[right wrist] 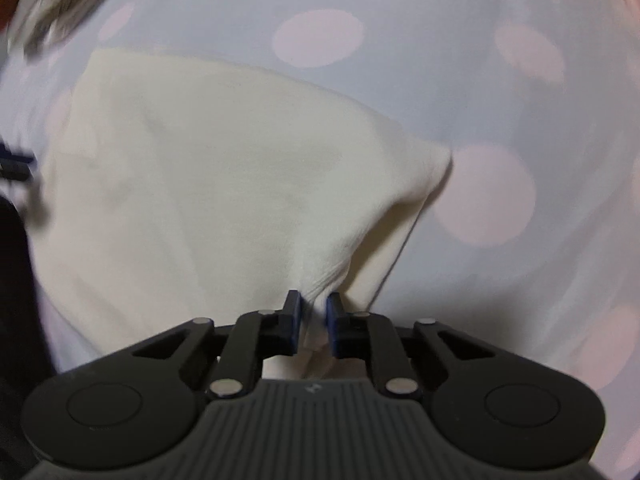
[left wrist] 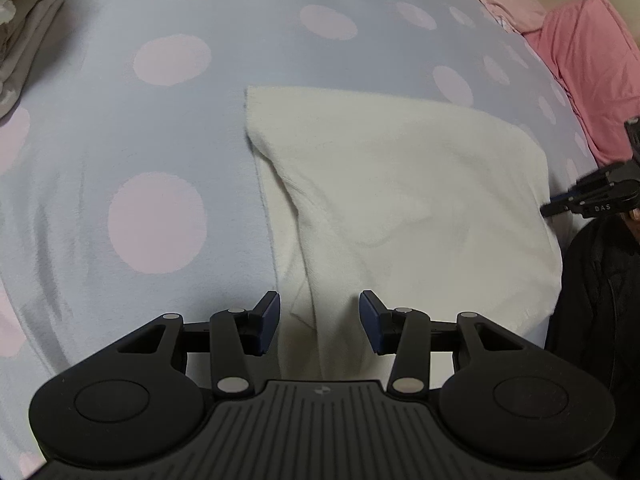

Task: Fold clothes
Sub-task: 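Open both grippers and release the folded sweater edge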

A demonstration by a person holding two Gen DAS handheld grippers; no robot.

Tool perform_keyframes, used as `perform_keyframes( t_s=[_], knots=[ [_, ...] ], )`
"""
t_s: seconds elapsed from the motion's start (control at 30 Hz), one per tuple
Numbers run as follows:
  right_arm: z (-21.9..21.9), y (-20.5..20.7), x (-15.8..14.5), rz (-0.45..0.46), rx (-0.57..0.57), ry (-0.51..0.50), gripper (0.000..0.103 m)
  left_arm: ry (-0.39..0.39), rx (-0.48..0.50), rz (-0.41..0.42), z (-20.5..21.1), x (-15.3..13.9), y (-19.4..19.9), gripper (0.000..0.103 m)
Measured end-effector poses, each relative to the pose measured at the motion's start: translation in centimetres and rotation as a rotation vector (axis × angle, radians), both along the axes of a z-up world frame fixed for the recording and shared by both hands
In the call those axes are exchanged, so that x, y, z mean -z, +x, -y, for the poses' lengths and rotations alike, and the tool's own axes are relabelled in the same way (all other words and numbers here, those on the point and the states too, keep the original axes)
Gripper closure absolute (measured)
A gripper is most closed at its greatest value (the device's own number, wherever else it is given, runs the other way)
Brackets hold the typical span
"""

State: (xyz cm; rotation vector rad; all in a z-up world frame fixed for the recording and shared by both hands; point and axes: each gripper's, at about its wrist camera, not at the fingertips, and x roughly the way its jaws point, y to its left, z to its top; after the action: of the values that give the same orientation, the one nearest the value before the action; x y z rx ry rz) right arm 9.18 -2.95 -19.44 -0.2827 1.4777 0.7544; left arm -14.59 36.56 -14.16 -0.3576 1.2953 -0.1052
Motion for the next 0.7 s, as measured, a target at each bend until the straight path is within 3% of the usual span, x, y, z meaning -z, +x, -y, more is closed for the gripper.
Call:
perform_keyframes(
  t_s=[0.1, 0.17, 0.3, 0.4, 0.7],
  knots=[
    [2.7, 2.0, 1.2, -0.110, 0.146, 0.080, 0.089, -0.011, -0.024, 0.009, -0.5, 0.1, 0.0, 0.061],
    [3.9, 2.4, 1.9, -0.136, 0.208, 0.098, 0.088, -0.014, -0.027, 0.010, -0.7, 0.2, 0.0, 0.061],
    [2.9, 1.5, 1.7, -0.069, 0.142, 0.036, 0.076, 0.011, -0.027, -0.016, -0.7, 0.9, 0.1, 0.061],
    [1.9, 1.0, 0.5, -0.017, 0.094, -0.003, 0.052, 0.012, -0.033, -0.002, -0.7, 0.7, 0.1, 0.061],
    [5.2, 1.2, -1.3, 0.050, 0.200, 0.055, 0.051, -0.021, -0.100, 0.039, -2.0, 0.6, 0.4, 0.058]
  ],
)
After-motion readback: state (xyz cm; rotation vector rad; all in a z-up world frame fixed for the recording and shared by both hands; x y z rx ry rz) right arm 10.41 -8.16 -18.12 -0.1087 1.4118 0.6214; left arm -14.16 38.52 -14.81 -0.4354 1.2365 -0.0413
